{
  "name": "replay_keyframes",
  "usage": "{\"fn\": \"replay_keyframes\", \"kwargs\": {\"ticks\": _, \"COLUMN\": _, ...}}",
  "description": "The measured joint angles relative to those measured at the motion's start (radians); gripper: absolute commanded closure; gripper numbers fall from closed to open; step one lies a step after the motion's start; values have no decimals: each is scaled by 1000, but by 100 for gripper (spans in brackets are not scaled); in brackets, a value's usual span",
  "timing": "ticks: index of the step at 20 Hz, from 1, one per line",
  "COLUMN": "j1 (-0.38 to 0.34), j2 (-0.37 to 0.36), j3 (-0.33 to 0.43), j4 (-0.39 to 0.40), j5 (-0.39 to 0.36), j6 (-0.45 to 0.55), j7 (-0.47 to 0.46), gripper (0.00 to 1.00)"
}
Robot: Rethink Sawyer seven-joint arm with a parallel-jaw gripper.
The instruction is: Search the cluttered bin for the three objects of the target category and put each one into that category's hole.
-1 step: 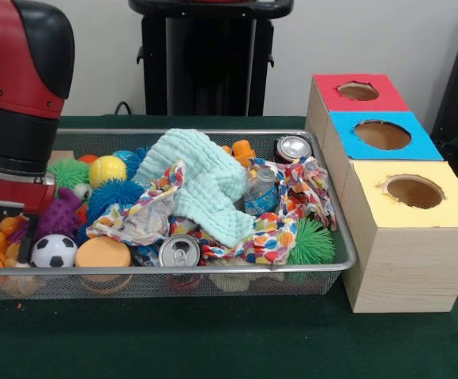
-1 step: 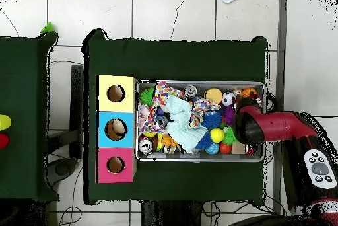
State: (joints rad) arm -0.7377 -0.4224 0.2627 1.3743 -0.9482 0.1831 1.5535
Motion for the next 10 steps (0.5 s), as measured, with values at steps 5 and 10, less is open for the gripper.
{"fn": "replay_keyframes", "kwargs": {"ticks": 5, "j1": 36, "j2": -3, "j3": -45, "j4": 0, "j5": 17, "j6": -9, "j7": 0, "gripper": 0}}
{"fn": "replay_keyframes", "kwargs": {"ticks": 10, "j1": 68, "j2": -8, "j3": -78, "j4": 2, "j5": 35, "j6": -9, "j7": 0, "gripper": 0}}
